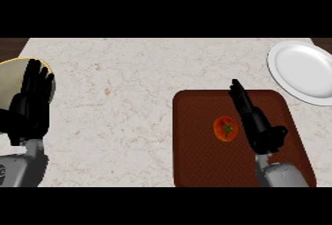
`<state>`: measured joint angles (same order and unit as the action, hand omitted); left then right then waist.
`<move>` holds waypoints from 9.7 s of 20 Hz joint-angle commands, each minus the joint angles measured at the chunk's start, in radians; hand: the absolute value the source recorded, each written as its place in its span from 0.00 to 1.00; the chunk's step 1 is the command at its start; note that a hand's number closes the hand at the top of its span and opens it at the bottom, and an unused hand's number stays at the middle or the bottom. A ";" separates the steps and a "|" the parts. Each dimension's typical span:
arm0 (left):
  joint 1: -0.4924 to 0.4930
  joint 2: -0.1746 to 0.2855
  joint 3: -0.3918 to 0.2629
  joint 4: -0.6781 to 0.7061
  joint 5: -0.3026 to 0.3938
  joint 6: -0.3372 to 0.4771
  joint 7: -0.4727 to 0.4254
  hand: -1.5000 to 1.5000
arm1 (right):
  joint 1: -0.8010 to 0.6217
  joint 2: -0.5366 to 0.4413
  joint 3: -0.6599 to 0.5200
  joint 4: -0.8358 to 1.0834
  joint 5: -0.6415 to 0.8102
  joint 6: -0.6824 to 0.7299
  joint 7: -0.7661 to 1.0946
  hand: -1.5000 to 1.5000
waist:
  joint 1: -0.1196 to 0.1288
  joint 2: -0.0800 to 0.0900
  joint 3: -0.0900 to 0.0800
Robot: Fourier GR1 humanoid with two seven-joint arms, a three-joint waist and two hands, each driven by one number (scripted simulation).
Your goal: Pick the tomato from the tray and place it in the plate
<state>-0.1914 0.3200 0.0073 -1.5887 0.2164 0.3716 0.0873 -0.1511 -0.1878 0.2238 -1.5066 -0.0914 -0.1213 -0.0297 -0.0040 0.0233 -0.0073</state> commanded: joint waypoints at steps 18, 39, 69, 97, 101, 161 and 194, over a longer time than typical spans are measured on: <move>0.165 -0.149 -0.211 0.250 -0.009 -0.202 0.055 0.50 | -0.073 -0.260 -0.465 0.177 -0.068 0.182 -0.619 0.00 | 0.002 -0.023 0.007; 0.162 -0.085 -0.135 0.220 0.029 -0.287 0.099 0.50 | 0.100 -0.351 -0.037 -0.344 0.532 0.177 0.049 0.00 | 0.002 -0.024 0.006; 0.194 -0.222 -0.116 0.178 -0.108 -0.270 0.108 0.50 | 0.082 -0.049 0.038 -0.047 0.978 0.162 0.082 0.00 | 0.004 -0.023 0.007; 0.183 -0.221 -0.086 0.135 -0.115 -0.338 0.119 0.50 | -0.267 0.085 -0.370 0.332 1.148 -0.014 0.548 1.00 | 0.039 0.022 0.006; 0.167 -0.214 -0.099 0.133 -0.122 -0.351 0.125 0.50 | -0.434 0.037 -0.469 0.350 1.256 -0.157 0.757 1.00 | 0.094 0.027 0.003; 0.179 -0.234 -0.085 0.171 -0.108 -0.359 0.133 0.50 | -0.704 -0.281 -1.292 1.093 1.512 -1.210 0.650 0.00 | 0.050 -0.002 0.018; 0.227 -0.253 -0.072 0.109 -0.143 -0.337 0.180 0.50 | -0.209 0.187 -0.639 0.508 0.785 -1.220 0.428 0.00 | 0.010 -0.023 0.008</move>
<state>0.0313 0.0895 -0.0445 -1.4672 0.0858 0.0178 0.2218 -0.3807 -0.0138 -0.4757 -1.0509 0.7563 -1.2118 0.4152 0.0025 -0.0043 0.0027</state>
